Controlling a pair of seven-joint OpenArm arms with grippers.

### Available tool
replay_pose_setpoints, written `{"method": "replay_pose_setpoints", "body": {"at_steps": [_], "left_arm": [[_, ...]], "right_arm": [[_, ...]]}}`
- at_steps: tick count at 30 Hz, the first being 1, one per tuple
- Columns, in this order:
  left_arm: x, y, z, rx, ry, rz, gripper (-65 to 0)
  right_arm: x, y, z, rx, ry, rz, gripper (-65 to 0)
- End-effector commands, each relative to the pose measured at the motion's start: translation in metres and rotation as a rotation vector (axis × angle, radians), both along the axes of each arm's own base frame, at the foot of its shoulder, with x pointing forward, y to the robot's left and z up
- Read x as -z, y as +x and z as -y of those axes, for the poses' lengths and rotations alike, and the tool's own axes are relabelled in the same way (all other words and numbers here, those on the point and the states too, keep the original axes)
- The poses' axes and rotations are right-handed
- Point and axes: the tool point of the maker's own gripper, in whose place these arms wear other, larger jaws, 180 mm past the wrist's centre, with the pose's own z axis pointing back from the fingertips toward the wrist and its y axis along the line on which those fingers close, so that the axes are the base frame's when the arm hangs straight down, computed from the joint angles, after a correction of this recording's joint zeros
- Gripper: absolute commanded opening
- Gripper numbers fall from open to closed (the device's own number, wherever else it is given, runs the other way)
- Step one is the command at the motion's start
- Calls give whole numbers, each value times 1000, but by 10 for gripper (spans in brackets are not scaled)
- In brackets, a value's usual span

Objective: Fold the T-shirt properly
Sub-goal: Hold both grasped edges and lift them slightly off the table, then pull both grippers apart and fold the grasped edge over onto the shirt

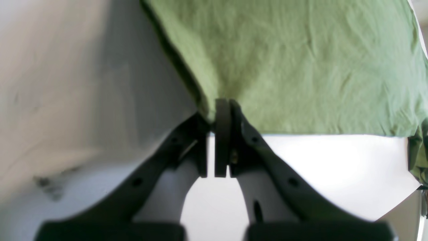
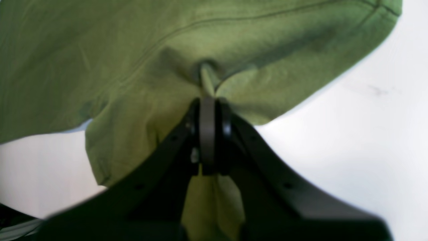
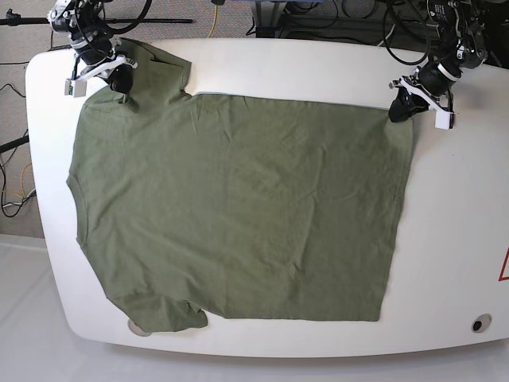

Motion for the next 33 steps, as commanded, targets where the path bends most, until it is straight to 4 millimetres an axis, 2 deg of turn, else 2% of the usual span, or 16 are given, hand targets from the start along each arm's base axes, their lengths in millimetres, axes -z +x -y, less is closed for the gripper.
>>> {"method": "replay_pose_setpoints", "body": {"at_steps": [1, 12, 16, 22, 33], "left_arm": [[-15, 8, -2, 4, 4, 55, -650], [-25, 8, -5, -3, 19, 86, -650], [-42, 14, -8, 7, 50, 134, -650], [-55, 19, -9, 16, 75, 166, -650], [-57, 30, -10, 42, 99, 174, -650]], "right_arm": [[-3, -3, 5, -11, -28, -14, -650], [-2, -5, 2, -25, -23, -30, -650], [-9, -1, 4, -28, -42, -10, -650], [-15, 3, 7, -23, -49, 8, -650], [-28, 10, 13, -24, -57, 46, -650]]}}
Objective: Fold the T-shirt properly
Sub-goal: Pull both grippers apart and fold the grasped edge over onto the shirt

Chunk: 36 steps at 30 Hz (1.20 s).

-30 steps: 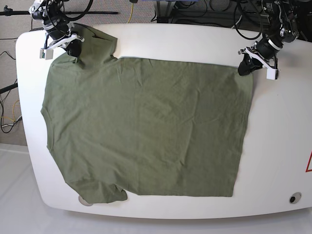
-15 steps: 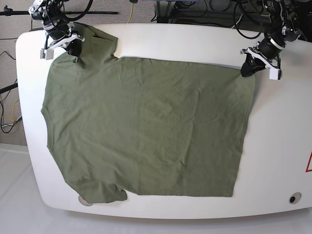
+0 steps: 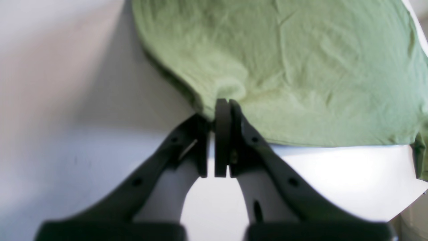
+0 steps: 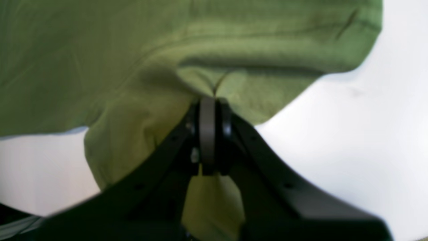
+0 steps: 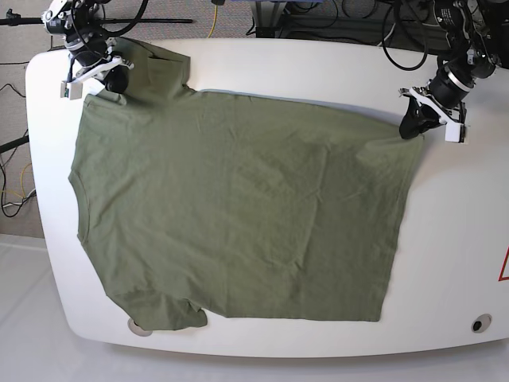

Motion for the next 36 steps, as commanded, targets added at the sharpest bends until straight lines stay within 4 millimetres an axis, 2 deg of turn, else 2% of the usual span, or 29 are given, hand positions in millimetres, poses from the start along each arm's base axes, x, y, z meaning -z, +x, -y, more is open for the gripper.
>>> {"method": "replay_pose_setpoints", "body": {"at_steps": [1, 9, 11, 19, 21, 29, 36], "left_arm": [[-11, 11, -3, -2, -8, 54, -650], [-10, 10, -10, -29, 1, 45, -650], [-6, -7, -16, -27, 25, 17, -650], [-15, -25, -24, -31, 70, 17, -650], [-25, -27, -28, -40, 102, 39, -650], [-39, -23, -31, -46, 129, 79, -650], [-57, -8, -33, -52, 155, 140, -650]], "right_arm": [[-14, 8, 7, -6, -26, 49, -650], [-23, 5, 11, -12, -59, 57, -650], [-29, -7, 17, -2, -87, 47, -650], [-43, -21, 22, -5, -140, 44, -650], [-45, -25, 25, -5, -153, 37, -650], [-53, -20, 26, -10, -175, 59, -650], [-66, -7, 21, -39, -204, 95, -650]]}}
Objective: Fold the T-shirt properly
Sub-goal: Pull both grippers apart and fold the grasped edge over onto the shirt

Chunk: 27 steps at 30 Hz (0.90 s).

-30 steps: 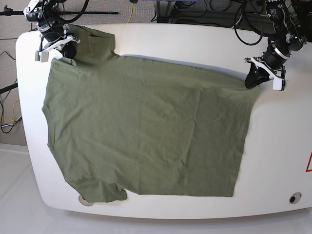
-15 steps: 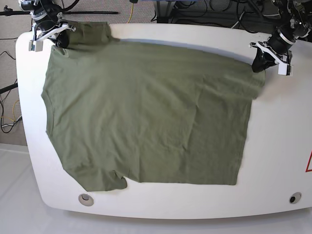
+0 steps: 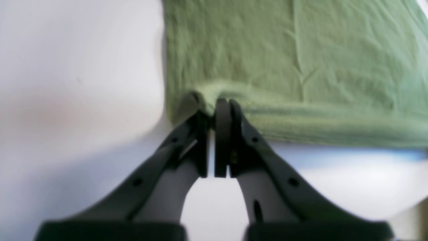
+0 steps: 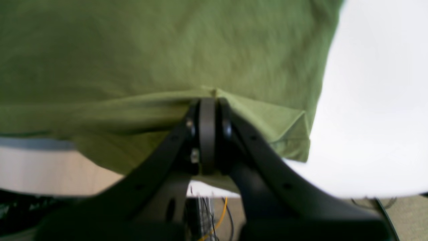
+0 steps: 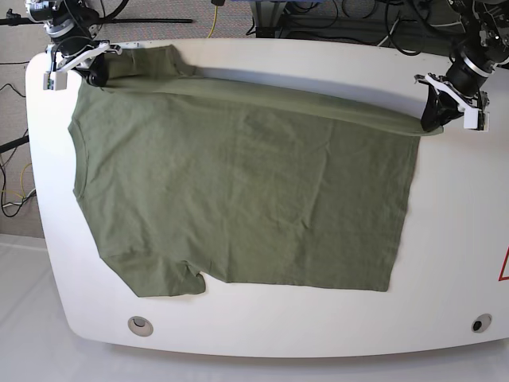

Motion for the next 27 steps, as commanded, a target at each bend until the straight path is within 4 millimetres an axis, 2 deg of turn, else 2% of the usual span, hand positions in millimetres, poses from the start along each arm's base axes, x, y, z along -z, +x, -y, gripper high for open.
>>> {"method": "replay_pose_setpoints", "body": {"at_steps": [1, 5, 13, 15, 19, 27], "left_arm": [[-22, 11, -5, -4, 17, 78, -650], [-34, 14, -7, -1, 36, 108, -650], [-39, 19, -9, -10, 37, 125, -650], [-35, 21, -8, -4, 29, 120, -650], [-35, 26, -6, -2, 24, 125, -650], [-25, 37, 2, 22, -13, 108, -650]], "right_arm": [[-12, 8, 4, -4, -27, 44, -650], [-19, 17, 4, -15, -32, 71, -650], [-24, 28, 7, -21, -41, 94, -650], [-28, 40, 9, -33, -55, 119, -650], [-29, 49, 9, -45, -63, 128, -650], [-19, 67, 9, -69, -71, 117, -650]]}}
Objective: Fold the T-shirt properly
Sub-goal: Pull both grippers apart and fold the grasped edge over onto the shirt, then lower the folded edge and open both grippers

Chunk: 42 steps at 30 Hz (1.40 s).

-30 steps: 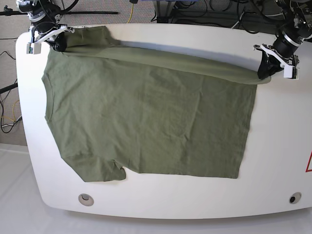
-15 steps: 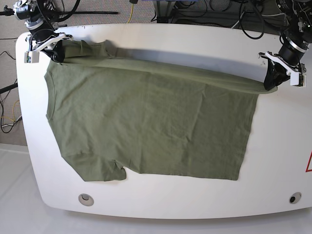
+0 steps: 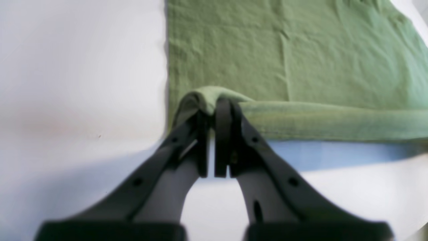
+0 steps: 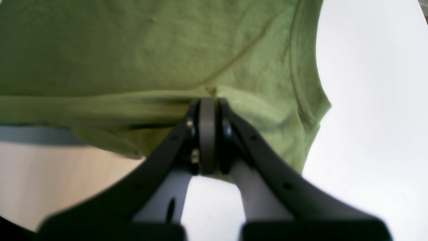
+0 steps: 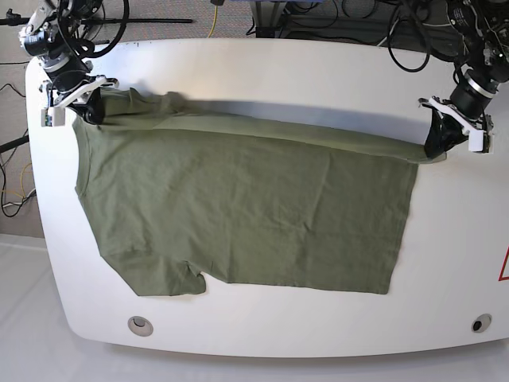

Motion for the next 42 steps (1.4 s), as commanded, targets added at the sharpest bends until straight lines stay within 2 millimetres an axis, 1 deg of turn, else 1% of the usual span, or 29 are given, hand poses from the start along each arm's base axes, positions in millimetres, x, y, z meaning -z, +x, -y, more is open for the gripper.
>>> {"method": "replay_pose_setpoints", "body": {"at_steps": [1, 6, 8, 12, 16, 18, 26, 28, 32, 36, 38, 42], "left_arm": [[-7, 6, -2, 0, -8, 31, -650], [-2, 10, -1, 2, -21, 21, -650], [1, 13, -7, -12, -16, 13, -650], [2, 15, -11, -21, -17, 11, -650], [2, 17, -14, -28, -15, 12, -650], [-5, 22, -17, -34, 4, 32, -650], [-5, 30, -23, -47, 5, 33, -650], [-2, 36, -24, -51, -4, 34, -650], [3, 41, -27, -54, -8, 26, -650], [7, 46, -28, -56, -4, 19, -650], [12, 49, -30, -60, 5, 7, -650], [14, 52, -31, -62, 12, 5, -650]], "right_arm": [[-10, 10, 6, -2, -20, 42, -650], [-6, 19, 5, -16, -27, 41, -650], [-9, 27, 0, -43, -39, 46, -650], [-10, 34, -3, -60, -48, 49, -650], [-10, 38, -6, -72, -53, 49, -650], [-11, 42, -13, -89, -45, 57, -650], [-11, 52, -18, -104, -48, 61, -650], [-13, 60, -16, -106, -56, 71, -650], [-11, 66, -17, -107, -49, 70, -650], [-8, 71, -17, -105, -38, 68, -650], [-8, 75, -12, -90, -36, 72, -650], [-9, 78, -10, -86, -31, 76, -650]]}}
